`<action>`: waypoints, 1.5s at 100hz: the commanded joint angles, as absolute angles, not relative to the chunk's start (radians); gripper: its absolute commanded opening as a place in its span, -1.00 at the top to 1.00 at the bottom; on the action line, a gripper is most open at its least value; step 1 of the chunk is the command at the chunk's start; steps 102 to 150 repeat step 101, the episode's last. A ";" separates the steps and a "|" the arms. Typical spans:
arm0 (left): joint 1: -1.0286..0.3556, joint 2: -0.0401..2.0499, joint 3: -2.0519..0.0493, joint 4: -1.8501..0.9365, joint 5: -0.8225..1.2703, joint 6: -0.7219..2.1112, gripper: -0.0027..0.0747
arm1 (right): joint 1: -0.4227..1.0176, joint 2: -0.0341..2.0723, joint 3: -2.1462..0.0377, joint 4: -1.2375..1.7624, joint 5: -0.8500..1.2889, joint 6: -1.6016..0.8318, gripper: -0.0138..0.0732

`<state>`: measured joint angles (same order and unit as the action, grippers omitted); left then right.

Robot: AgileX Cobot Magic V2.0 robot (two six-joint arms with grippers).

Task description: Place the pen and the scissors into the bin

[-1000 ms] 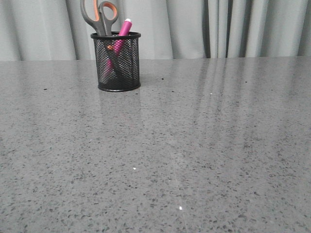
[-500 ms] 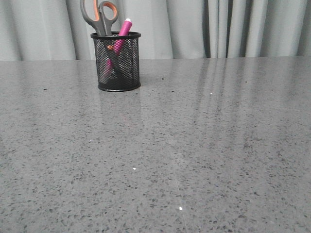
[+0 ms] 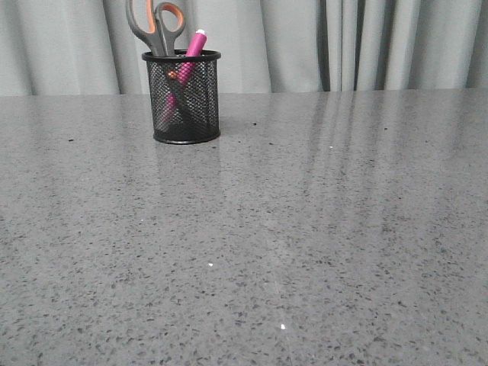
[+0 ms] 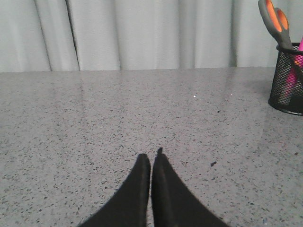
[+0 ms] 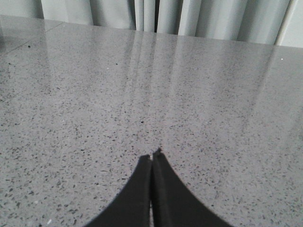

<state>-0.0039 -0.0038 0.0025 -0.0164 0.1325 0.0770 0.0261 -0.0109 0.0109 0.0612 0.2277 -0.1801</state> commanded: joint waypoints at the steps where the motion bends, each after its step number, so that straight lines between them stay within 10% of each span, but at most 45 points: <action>1: -0.002 -0.035 0.047 -0.025 0.054 0.067 0.98 | 0.027 -0.031 0.025 0.051 0.150 -0.178 0.84; 150: -0.002 -0.035 0.047 -0.025 0.054 0.067 0.98 | 0.027 -0.031 0.025 0.051 0.064 -0.178 0.84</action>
